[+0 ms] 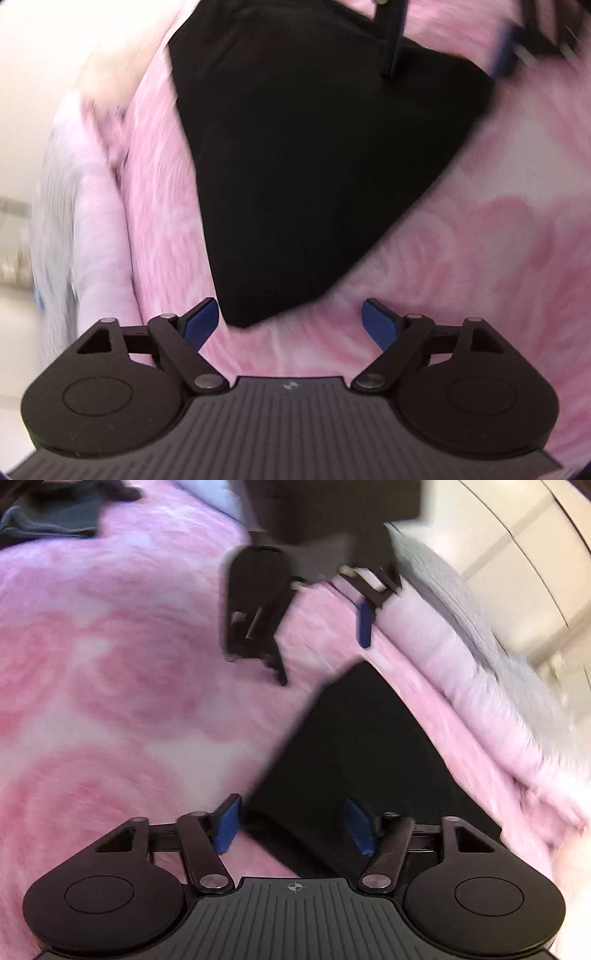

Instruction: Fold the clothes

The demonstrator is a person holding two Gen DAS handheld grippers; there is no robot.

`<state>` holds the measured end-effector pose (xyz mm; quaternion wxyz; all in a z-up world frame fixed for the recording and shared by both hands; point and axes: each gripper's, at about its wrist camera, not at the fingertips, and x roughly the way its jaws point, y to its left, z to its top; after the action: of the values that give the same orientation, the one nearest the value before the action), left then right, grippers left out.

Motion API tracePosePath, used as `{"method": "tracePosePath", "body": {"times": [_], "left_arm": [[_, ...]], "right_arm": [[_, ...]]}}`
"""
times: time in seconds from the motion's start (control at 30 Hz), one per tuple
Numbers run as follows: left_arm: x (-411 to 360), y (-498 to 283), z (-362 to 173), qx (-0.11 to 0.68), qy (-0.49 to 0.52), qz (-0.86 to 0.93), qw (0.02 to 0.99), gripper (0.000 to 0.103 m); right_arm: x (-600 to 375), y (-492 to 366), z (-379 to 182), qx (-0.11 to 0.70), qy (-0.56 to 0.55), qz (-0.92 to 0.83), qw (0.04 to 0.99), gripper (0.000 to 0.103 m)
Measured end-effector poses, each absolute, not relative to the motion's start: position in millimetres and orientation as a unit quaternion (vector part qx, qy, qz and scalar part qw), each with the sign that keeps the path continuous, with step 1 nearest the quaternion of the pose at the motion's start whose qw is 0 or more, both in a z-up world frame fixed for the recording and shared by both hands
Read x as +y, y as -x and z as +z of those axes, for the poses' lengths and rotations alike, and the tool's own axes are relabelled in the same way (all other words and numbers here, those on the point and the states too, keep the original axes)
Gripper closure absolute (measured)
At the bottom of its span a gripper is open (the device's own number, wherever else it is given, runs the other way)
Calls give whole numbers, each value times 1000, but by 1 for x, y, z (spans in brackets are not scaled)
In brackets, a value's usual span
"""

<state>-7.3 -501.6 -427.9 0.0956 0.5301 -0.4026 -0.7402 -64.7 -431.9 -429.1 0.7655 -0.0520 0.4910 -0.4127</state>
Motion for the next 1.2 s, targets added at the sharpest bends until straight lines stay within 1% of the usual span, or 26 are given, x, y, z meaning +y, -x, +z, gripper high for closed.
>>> {"method": "tracePosePath", "body": {"times": [0.07,0.1,0.17,0.2,0.23,0.27,0.3,0.33,0.37,0.43,0.53,0.7,0.83,0.9,1.03,1.13,1.2], "left_arm": [[-506,10,-430,-433,-520,-734,68,18],[-510,11,-430,-440,-519,-731,54,19],[-518,14,-428,-447,-522,-726,28,26],[-521,17,-428,-450,-524,-723,16,37],[-525,19,-427,-454,-526,-719,8,54],[-528,22,-427,-456,-529,-716,4,62],[-531,26,-426,-456,-532,-713,5,75],[-533,29,-426,-454,-536,-712,6,81],[-534,32,-424,-447,-541,-712,6,82],[-535,36,-419,-433,-548,-715,12,89],[-532,34,-398,-418,-545,-726,38,93],[-512,19,-362,-401,-547,-732,69,94],[-477,-13,-331,-376,-574,-723,78,94],[-458,-35,-318,-354,-600,-713,78,94],[-433,-61,-288,-284,-647,-703,83,94],[-431,-49,-257,-248,-650,-712,91,94],[-445,-19,-228,-235,-643,-722,98,93]], "right_arm": [[-433,71,-427,484,48,-407,774,83],[-433,74,-425,477,43,-410,777,86],[-440,85,-413,458,14,-415,786,97],[-442,90,-405,447,2,-417,791,98],[-444,94,-398,437,-8,-419,796,99],[-446,99,-390,426,-18,-420,801,99],[-448,104,-383,417,-29,-421,805,99],[-450,108,-378,411,-37,-422,807,99],[-451,111,-373,406,-44,-422,810,100],[-450,116,-360,402,-48,-420,812,100],[-446,117,-342,400,-41,-406,821,100],[-431,104,-320,407,-29,-386,827,100],[-405,80,-302,397,-44,-371,838,100],[-390,66,-291,384,-58,-352,852,100],[-371,51,-266,344,-105,-306,881,100],[-377,76,-242,305,-163,-305,887,100],[-389,109,-225,275,-196,-320,885,100]]}}
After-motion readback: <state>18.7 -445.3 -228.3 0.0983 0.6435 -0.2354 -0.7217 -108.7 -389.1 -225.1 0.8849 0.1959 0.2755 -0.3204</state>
